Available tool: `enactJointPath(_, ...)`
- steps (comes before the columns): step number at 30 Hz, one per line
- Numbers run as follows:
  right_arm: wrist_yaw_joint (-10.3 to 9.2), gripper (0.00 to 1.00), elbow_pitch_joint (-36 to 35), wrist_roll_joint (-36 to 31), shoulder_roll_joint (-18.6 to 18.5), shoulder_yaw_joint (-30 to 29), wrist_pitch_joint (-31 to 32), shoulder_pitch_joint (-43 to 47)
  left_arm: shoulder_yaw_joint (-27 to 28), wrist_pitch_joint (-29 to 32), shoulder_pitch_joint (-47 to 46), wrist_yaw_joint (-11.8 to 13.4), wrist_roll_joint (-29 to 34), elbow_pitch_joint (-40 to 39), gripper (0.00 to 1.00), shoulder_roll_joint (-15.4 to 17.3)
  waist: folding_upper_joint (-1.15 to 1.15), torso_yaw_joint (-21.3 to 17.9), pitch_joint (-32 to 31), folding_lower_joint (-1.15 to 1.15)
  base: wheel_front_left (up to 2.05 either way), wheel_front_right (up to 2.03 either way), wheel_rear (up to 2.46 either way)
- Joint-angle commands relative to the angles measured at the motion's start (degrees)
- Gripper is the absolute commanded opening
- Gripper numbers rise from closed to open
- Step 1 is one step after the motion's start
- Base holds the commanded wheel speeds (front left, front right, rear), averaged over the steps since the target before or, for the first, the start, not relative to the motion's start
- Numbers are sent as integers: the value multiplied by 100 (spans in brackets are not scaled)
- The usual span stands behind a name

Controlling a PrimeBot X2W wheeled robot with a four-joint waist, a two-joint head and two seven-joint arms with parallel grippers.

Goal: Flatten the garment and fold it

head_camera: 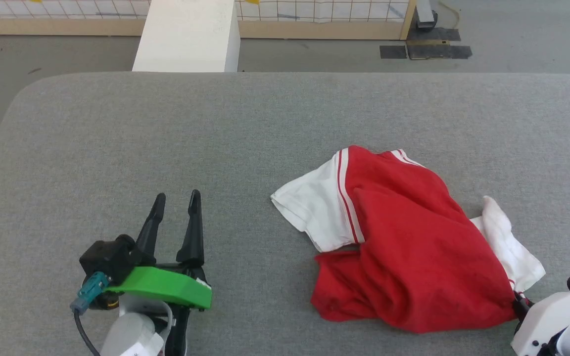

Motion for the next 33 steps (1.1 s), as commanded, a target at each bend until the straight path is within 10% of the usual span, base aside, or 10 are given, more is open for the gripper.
enactJointPath(1, -9, 45, 139, 97, 11, 46, -149, 56, -3, -20, 74, -24, -9, 52, 100, -16, 0, -37, -50, 0, 0, 0, 0)
enactJointPath(2, -9, 100, 151, 146, 11, 61, -324, 40, -2, -20, 85, -24, -16, 72, 100, -14, 0, -47, -61, 0, 0, 0, 0)
enactJointPath(10, -9, 100, -79, 146, 11, -472, -1588, -333, -187, 548, -383, 14, -218, 169, 100, -18, 0, -128, -151, 0, 0, 0, 0)
enactJointPath(24, -9, 100, -219, 234, 11, -262, -1602, -454, -1749, 5073, -2902, 478, 374, 2023, 100, 228, 0, -814, 475, 0, 0, 0, 0)
enactJointPath(33, -9, 100, -52, 309, 11, -153, -1852, -487, -2013, 5344, -2921, 375, 487, 2595, 100, 374, 0, -947, 695, 0, 0, 0, 0)
